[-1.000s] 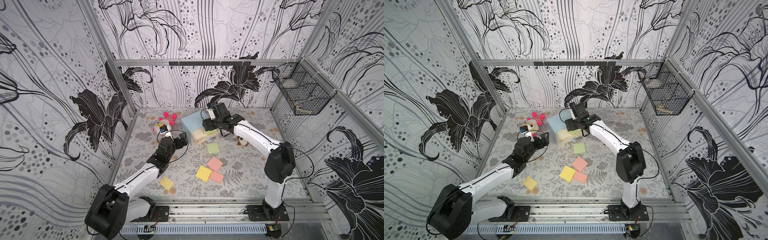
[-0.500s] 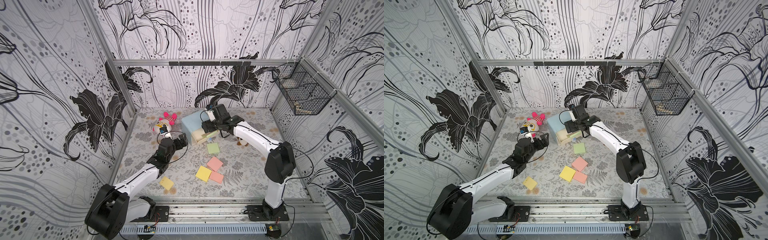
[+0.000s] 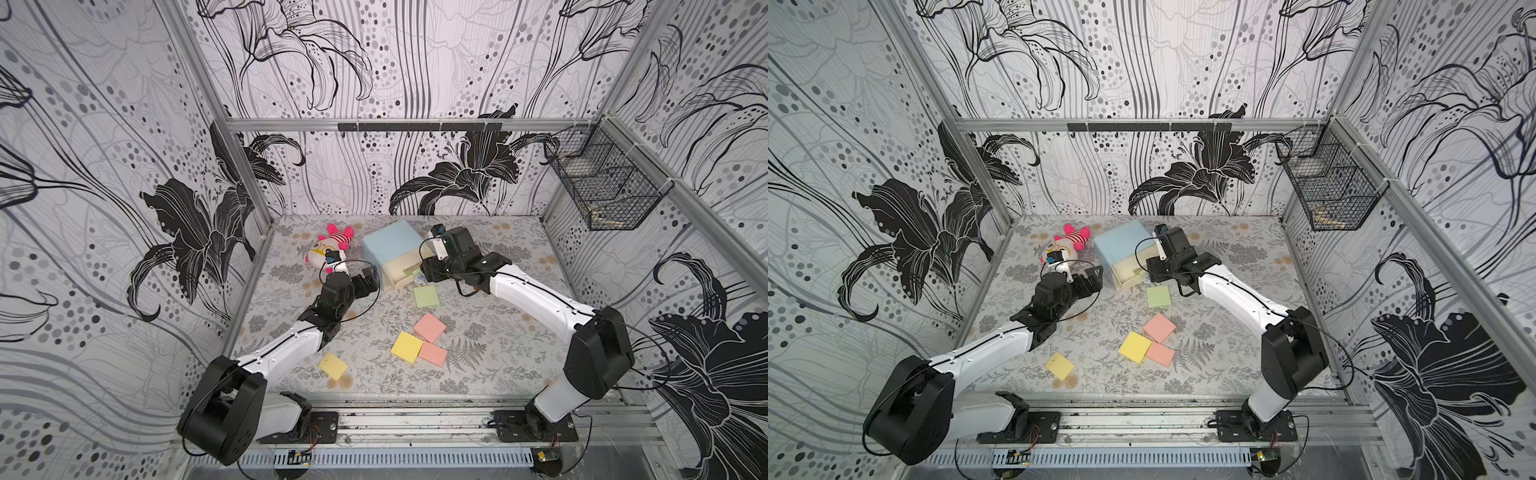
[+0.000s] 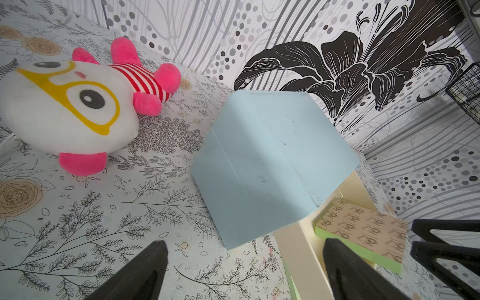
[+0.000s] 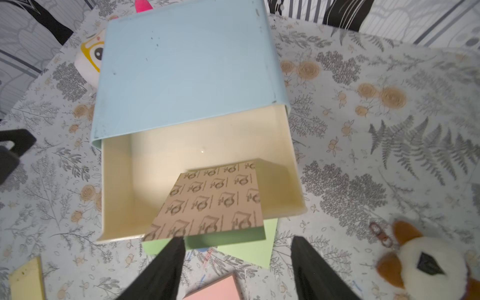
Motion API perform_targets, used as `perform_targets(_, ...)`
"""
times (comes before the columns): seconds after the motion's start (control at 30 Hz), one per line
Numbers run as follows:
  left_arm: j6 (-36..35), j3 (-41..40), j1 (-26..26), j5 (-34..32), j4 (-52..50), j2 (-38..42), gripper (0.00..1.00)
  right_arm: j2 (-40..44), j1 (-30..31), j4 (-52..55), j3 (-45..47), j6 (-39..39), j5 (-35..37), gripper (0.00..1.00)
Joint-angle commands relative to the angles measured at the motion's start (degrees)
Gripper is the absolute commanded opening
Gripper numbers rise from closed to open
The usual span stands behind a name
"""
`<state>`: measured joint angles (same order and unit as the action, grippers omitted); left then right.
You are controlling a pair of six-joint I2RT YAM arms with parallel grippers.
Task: Please put the sticky notes in the drawer by color
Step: Place the sticky notes in the drawer.
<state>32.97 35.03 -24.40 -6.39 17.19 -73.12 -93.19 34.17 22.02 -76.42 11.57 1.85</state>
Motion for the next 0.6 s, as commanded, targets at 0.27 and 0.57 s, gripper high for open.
perform_targets(0.27, 0.3, -0.05, -0.28, 0.18, 2.5, 1.32, 0.99, -6.35, 0.19, -1.87, -5.38, 0.62, -1.85, 0.47)
perform_targets(0.57, 0.17, -0.45, -0.23, -0.46, 2.01, 2.17, 0.98, -11.42, 0.11, -0.6, -12.18, -0.56, -1.52, 0.41)
